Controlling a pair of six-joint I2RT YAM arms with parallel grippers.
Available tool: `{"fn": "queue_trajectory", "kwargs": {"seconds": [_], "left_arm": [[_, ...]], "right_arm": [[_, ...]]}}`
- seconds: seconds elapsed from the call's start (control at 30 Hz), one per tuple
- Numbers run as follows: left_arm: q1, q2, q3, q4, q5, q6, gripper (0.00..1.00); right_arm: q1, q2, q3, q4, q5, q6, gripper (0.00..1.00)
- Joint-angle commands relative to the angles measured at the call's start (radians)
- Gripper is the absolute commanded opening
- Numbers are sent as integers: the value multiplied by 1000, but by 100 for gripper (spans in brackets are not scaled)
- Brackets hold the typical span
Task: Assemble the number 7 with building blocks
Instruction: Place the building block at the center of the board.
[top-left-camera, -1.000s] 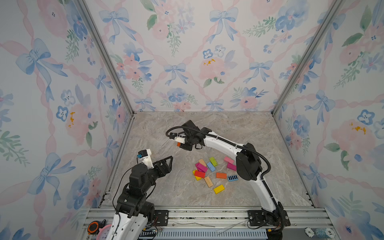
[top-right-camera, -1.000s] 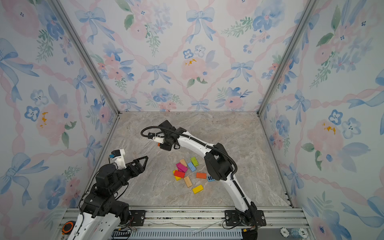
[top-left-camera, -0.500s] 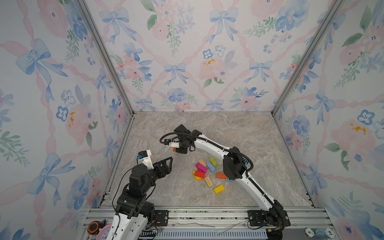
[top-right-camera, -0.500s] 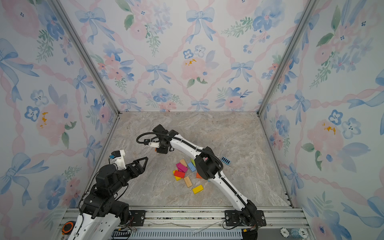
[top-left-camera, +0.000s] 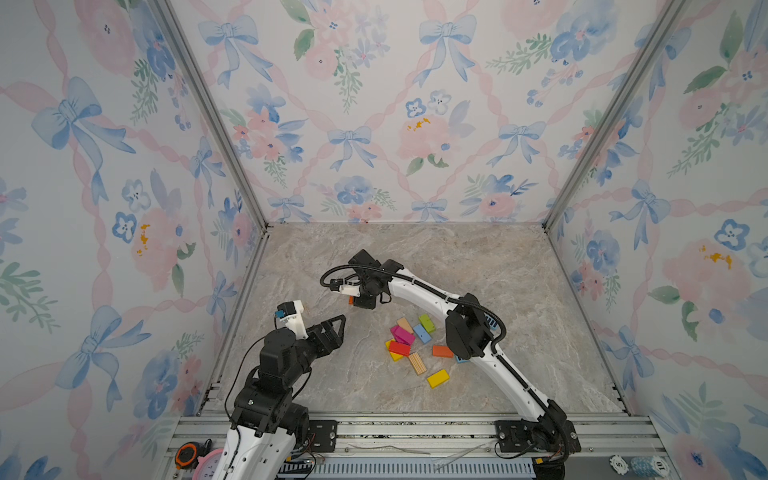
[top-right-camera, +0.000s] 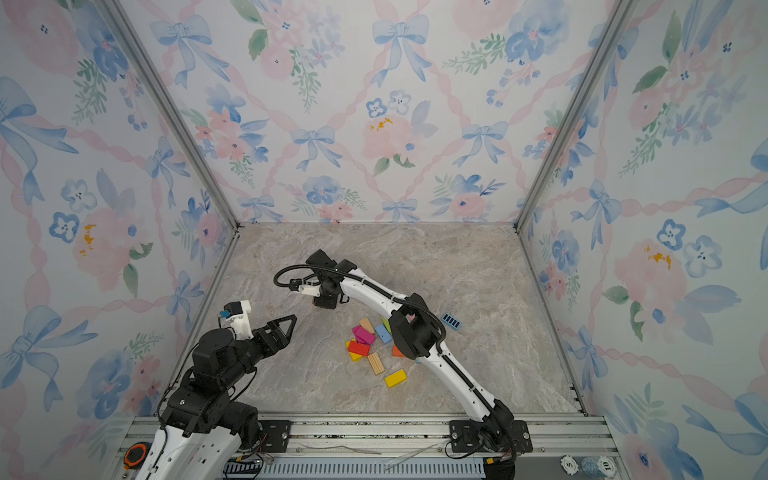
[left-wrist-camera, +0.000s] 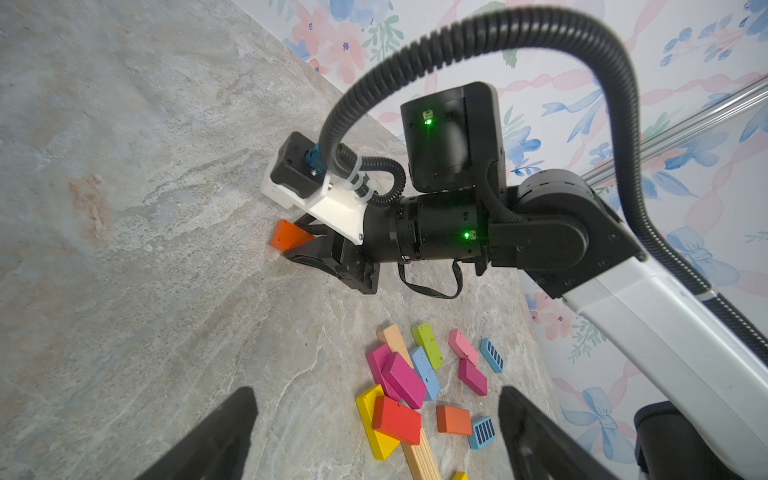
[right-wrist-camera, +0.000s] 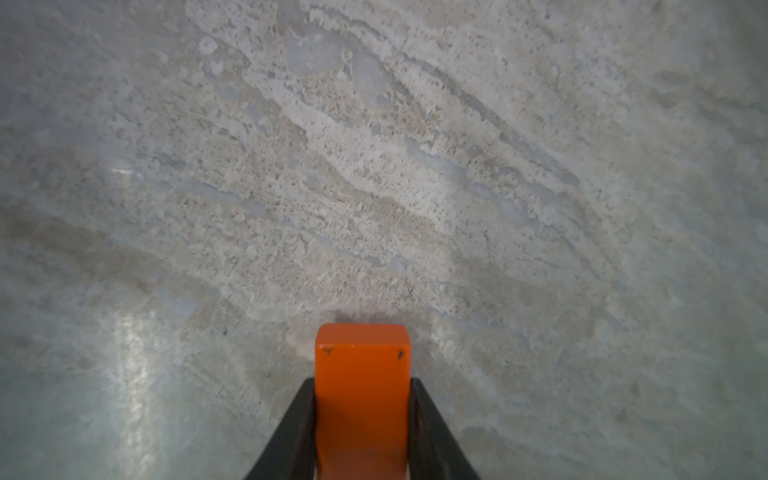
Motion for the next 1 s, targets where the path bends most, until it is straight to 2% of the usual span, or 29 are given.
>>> {"fn": "queue_trajectory", "kwargs": {"seconds": [0.0,0.23,0.47,0.57,0.73,0.97], "left_arm": [[3,2,0,1,13,18,93],[1,2,-1,1,10,17,94],[3,6,2,-1,13,17,94],[3,5,10,0,14,19,94],[4,5,33,-12,4,27,94],[5,29,86,-26,-10,53,94]], "right_arm": [[-15,38,15,-45,9,34,44],[-25,28,14,-36,-4,56,60],[-44,-50,-43,54,-69,128,84],[-53,-104,-78,102,-105,162,99],[-68,-225,-186,214,-190,226,97],[-99,-457,-446,477,-228,337,97]]}}
